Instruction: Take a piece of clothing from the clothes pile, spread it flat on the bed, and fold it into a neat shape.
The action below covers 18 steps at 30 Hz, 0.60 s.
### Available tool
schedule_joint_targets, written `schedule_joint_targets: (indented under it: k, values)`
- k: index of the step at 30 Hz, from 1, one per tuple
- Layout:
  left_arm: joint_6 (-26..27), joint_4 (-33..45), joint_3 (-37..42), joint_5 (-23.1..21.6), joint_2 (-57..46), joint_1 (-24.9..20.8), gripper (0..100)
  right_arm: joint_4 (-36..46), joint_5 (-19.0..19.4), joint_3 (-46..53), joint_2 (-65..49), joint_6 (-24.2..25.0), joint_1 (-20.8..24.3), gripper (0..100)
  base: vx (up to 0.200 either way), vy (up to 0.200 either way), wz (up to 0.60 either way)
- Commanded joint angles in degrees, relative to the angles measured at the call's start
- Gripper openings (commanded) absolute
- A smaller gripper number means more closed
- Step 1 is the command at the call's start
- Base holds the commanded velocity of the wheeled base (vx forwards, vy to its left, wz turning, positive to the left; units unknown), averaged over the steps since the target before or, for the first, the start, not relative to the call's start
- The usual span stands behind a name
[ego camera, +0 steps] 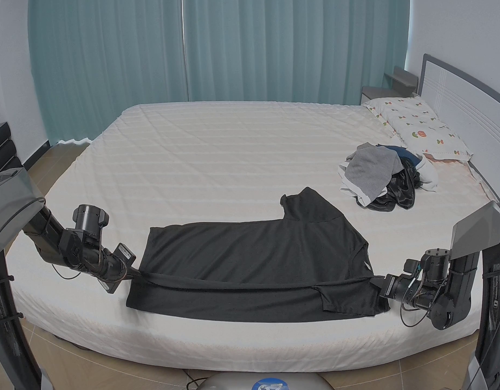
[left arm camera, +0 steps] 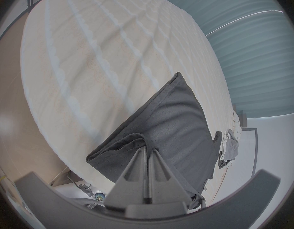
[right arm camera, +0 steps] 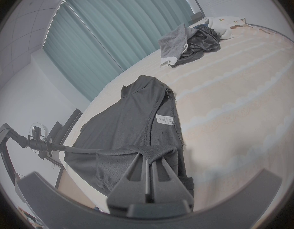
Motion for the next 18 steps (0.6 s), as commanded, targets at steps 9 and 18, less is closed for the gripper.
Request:
schedule_joint_targets:
  k: [9,18]
  values:
    - [-0.81,-0.29,-0.25,1.53,0.60,0.02,100,-0.41,0.03,-0.48,0.96,0.51,1.28,100,0.000,0.000,0.00]
    - [-0.99,-0.29,0.63,1.44,0.25,0.11,100,-0.41,-0.41,0.13,-2.03,4.90,-0.92,100,0.000,0.000,0.00]
